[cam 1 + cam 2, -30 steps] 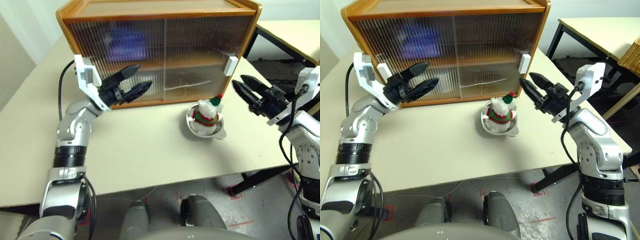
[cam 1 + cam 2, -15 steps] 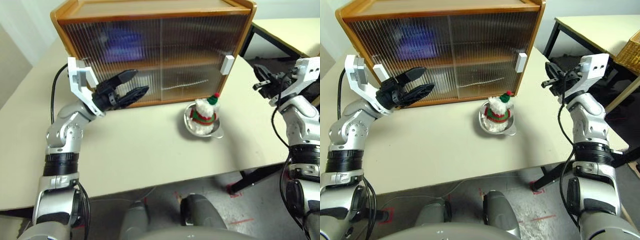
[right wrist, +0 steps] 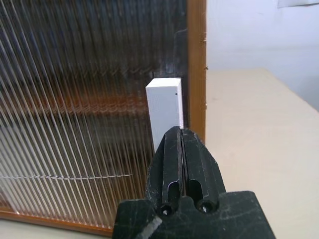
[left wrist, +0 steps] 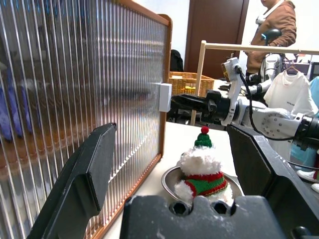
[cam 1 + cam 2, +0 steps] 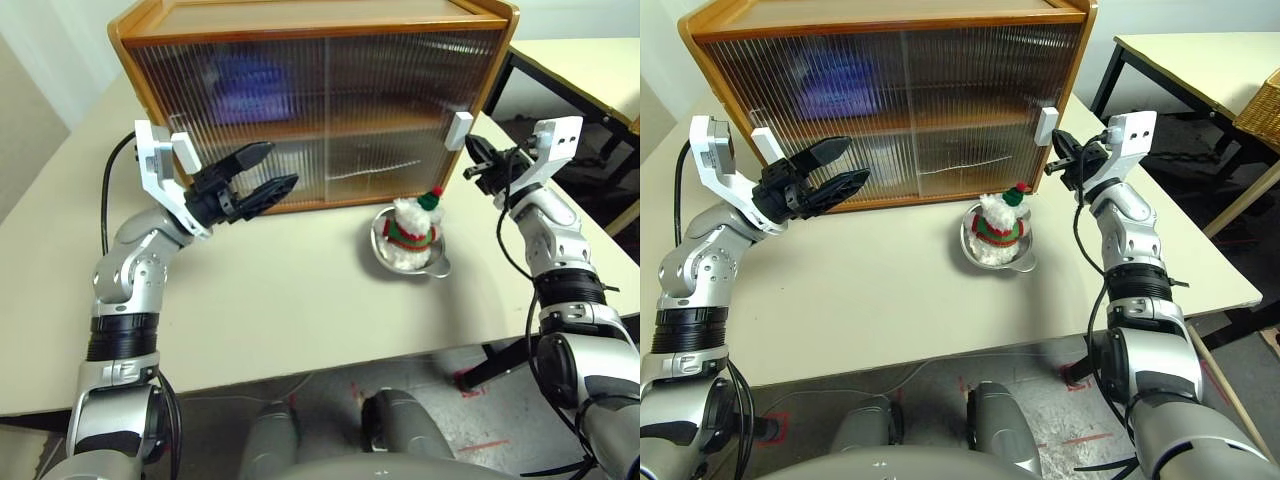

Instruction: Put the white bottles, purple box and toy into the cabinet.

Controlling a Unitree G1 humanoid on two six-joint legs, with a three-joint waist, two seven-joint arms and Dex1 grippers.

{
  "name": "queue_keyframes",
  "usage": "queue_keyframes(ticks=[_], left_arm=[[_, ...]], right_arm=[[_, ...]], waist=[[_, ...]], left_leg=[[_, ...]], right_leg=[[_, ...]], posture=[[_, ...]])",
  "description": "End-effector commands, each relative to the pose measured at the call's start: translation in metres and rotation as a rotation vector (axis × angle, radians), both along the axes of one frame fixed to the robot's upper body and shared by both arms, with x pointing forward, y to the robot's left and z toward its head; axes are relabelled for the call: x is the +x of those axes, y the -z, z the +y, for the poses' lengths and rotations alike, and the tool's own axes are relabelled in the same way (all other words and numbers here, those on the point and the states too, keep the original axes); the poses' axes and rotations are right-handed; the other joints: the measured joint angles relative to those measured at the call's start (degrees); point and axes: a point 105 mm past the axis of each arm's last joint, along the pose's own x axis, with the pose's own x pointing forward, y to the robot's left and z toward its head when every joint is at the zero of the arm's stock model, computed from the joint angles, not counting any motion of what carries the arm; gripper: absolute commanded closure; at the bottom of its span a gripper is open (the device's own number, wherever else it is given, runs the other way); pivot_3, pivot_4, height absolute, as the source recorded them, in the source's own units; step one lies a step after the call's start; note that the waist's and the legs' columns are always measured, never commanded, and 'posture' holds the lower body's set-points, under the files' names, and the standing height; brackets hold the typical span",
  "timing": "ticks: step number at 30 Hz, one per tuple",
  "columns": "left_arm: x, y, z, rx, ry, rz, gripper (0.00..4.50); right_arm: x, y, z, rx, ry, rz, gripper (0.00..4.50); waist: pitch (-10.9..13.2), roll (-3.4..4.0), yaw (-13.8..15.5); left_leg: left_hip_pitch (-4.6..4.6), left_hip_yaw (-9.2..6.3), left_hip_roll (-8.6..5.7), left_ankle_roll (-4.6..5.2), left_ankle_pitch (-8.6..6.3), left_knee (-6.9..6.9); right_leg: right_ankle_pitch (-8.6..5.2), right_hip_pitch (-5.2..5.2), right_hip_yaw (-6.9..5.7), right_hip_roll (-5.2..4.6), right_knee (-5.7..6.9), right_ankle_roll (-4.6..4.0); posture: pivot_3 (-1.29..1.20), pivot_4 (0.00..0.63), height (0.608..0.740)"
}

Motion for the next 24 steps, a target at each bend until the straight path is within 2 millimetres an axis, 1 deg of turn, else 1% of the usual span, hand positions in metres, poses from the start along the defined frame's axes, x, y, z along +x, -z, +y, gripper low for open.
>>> queue_keyframes(ticks=[1, 9, 16, 20, 24], left_arm=[[-0.002, -0.001, -0.002, -0.003, -0.002, -0.010, 0.00], [0.000, -0.001, -0.004, -0.009, -0.002, -0.011, 0.00], [-0.001, 0.000, -0.009, -0.021, 0.002, -0.013, 0.00], [0.001, -0.001, -0.010, -0.023, 0.000, -0.016, 0.00], [0.001, -0.002, -0.009, -0.024, -0.004, -0.020, 0.00]], right_arm=[[0.003, -0.001, 0.001, -0.013, 0.007, -0.006, 4.48], [0.002, -0.004, -0.004, -0.029, 0.022, -0.016, 4.48], [0.003, -0.007, -0.013, -0.039, 0.045, -0.018, 4.48], [0.006, -0.009, -0.004, -0.031, 0.021, -0.021, 4.48], [0.009, -0.010, 0.008, -0.022, -0.013, -0.026, 4.48]], waist=[[0.0, 0.00, 0.0], [0.0, 0.02, -0.1], [0.0, 0.02, -0.1], [0.0, 0.04, -0.4], [0.0, 0.04, -0.4]], left_leg=[[0.00, 0.00, 0.00, 0.00, 0.00, 0.00], [0.02, 0.02, 0.01, 0.00, 0.00, -0.01], [0.02, 0.03, 0.00, 0.00, 0.00, -0.01], [0.04, 0.05, 0.00, 0.00, 0.00, -0.01], [0.07, 0.06, 0.01, 0.00, 0.00, -0.01]], right_leg=[[0.00, 0.00, 0.00, 0.00, 0.00, 0.00], [0.00, 0.00, 0.02, 0.00, 0.01, 0.00], [0.00, 0.00, 0.03, 0.00, 0.01, 0.00], [0.00, 0.00, 0.05, 0.00, 0.03, 0.00], [0.00, 0.00, 0.06, 0.02, 0.05, 0.00]], posture=[[-0.02, 0.000, 0.740], [-0.02, 0.000, 0.740], [-0.03, 0.000, 0.740], [-0.03, 0.000, 0.740], [-0.03, 0.000, 0.740]])
